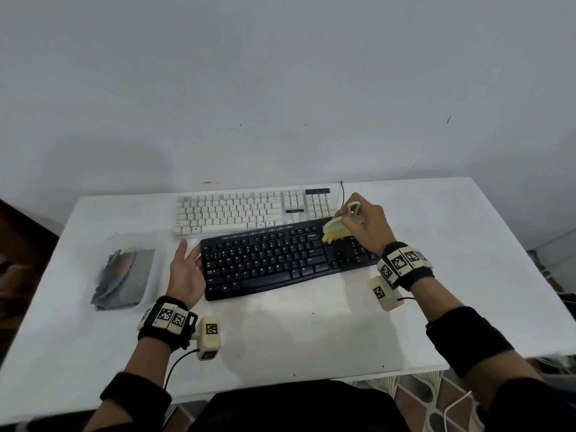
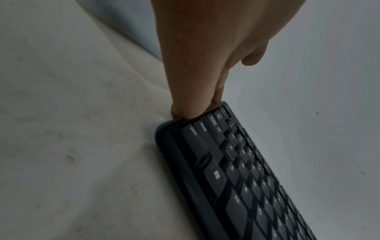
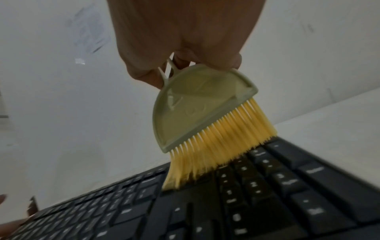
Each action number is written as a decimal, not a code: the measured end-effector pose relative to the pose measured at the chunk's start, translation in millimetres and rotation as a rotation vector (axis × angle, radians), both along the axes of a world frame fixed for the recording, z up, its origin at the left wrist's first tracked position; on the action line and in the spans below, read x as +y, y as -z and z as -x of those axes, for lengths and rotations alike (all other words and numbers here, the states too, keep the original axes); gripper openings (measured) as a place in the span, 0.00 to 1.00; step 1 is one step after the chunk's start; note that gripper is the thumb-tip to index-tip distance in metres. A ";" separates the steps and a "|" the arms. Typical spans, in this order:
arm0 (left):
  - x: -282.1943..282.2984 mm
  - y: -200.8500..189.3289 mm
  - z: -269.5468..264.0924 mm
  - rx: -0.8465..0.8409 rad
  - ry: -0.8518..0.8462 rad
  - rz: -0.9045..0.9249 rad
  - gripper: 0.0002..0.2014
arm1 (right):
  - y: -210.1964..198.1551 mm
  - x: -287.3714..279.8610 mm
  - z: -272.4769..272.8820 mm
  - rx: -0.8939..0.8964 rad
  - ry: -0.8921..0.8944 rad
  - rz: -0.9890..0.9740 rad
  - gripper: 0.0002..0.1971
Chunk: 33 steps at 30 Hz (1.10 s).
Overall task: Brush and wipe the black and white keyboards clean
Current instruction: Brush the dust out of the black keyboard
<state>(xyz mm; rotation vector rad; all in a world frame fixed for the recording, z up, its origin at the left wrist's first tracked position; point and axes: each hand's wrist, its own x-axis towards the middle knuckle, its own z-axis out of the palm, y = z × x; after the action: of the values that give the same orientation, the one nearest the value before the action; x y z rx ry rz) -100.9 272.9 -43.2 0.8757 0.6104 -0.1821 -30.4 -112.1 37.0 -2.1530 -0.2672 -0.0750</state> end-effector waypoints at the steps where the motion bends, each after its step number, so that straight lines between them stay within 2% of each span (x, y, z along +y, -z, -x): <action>1: -0.1 0.4 -0.3 0.000 -0.001 0.000 0.30 | 1.4 -5.9 -1.8 0.002 0.022 0.010 0.07; 5: 0.8 1.1 0.0 0.000 -0.008 0.001 0.30 | -0.4 -24.9 -7.4 -0.018 0.107 0.011 0.05; 10: 1.2 1.0 0.7 -0.004 -0.004 0.002 0.29 | -9.7 -16.3 -8.1 -0.051 0.147 -0.164 0.07; 15: 1.6 2.3 0.3 -0.008 -0.007 0.007 0.30 | -2.5 -24.6 -8.5 -0.012 0.074 -0.030 0.04; 18: 2.2 2.6 0.6 0.002 -0.019 0.008 0.31 | -2.0 -43.6 -17.3 -0.032 0.133 0.038 0.01; 21: 0.5 -0.4 0.7 -0.002 -0.018 0.004 0.29 | -7.8 -44.5 -18.1 -0.042 0.186 -0.042 0.03; 25: -0.5 -2.0 1.0 -0.002 -0.013 0.008 0.26 | -8.1 -29.7 -12.8 -0.025 0.158 -0.153 0.01; 28: -2.2 -3.1 0.5 0.003 -0.022 0.004 0.26 | -0.1 -33.7 -11.5 -0.015 0.162 -0.131 0.05; 33: -1.7 -2.8 0.2 -0.001 -0.018 0.003 0.27 | 1.2 -55.8 -13.8 -0.050 0.266 -0.085 0.05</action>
<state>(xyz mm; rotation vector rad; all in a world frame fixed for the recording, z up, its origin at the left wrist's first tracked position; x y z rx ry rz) -101.1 271.1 -40.4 0.8674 0.6169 -0.1662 -16.6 -168.0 35.8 -2.0930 -0.0048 -0.2878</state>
